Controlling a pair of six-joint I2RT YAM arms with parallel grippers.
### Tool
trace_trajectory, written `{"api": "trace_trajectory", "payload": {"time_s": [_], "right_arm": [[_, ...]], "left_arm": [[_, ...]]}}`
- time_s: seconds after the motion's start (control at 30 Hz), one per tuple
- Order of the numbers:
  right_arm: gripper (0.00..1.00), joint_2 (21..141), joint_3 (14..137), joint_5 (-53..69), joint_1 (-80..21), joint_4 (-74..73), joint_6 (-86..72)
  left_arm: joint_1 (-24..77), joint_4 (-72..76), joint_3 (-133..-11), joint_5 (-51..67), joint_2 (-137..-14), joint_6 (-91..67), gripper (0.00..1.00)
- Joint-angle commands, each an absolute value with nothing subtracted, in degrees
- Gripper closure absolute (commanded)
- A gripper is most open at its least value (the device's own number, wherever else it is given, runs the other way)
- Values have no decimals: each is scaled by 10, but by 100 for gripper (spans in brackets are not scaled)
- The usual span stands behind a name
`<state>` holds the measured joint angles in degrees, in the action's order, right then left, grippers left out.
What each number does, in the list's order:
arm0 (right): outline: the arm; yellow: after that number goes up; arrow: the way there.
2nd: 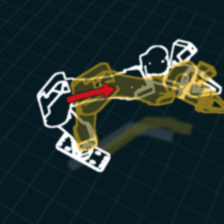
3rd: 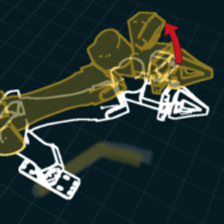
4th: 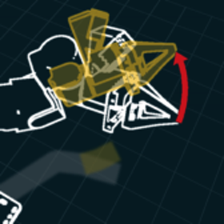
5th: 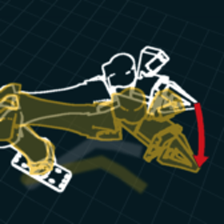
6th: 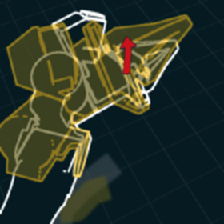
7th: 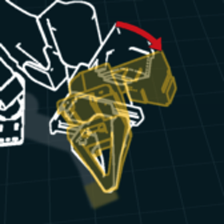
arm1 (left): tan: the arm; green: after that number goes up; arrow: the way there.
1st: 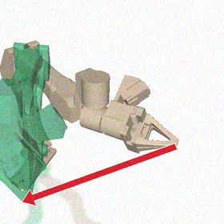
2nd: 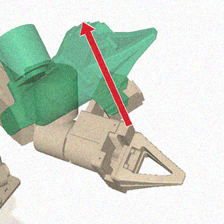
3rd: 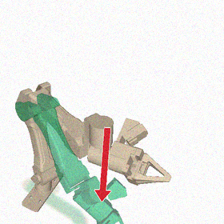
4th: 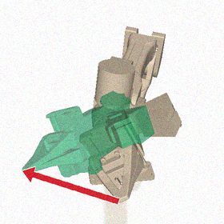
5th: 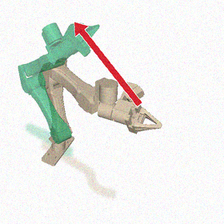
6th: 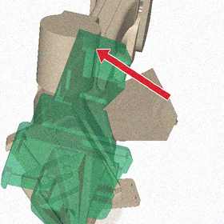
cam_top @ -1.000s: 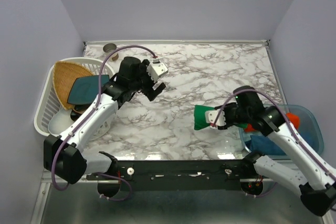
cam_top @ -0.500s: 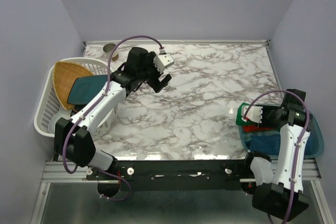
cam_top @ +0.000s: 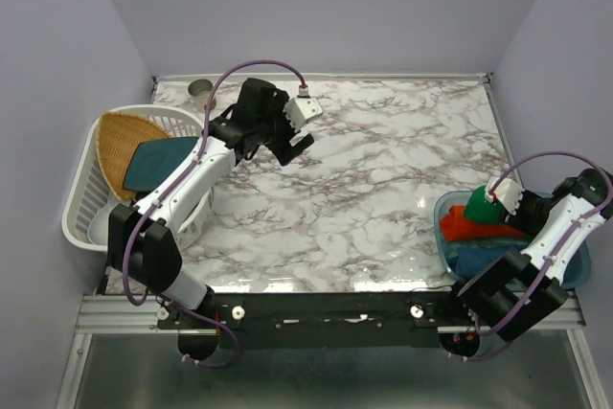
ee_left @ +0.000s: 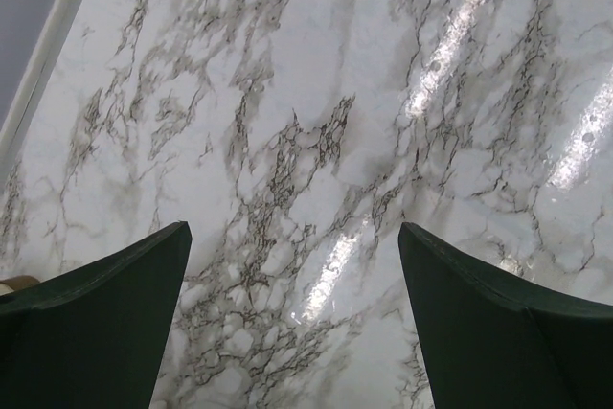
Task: Roll the t-shirts
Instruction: Place the T-shirt in the bin.
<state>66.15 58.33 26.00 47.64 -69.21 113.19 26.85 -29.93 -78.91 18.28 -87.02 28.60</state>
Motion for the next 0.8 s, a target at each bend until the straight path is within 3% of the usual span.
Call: {"api": "trace_trajectory", "payload": {"time_s": [0.0,0.3,0.77], "right_arm": [[70,676,571,301,500,-693,1506],[70,705,541,347,498,-648,1549],[72,729,529,295,451,-672,1555]], "left_arm": [[270,-337,-808,149,-900,315,1],[283,-374,-861,112,-945,328,1],[289,-413,-863,82,-934,351,1]]}}
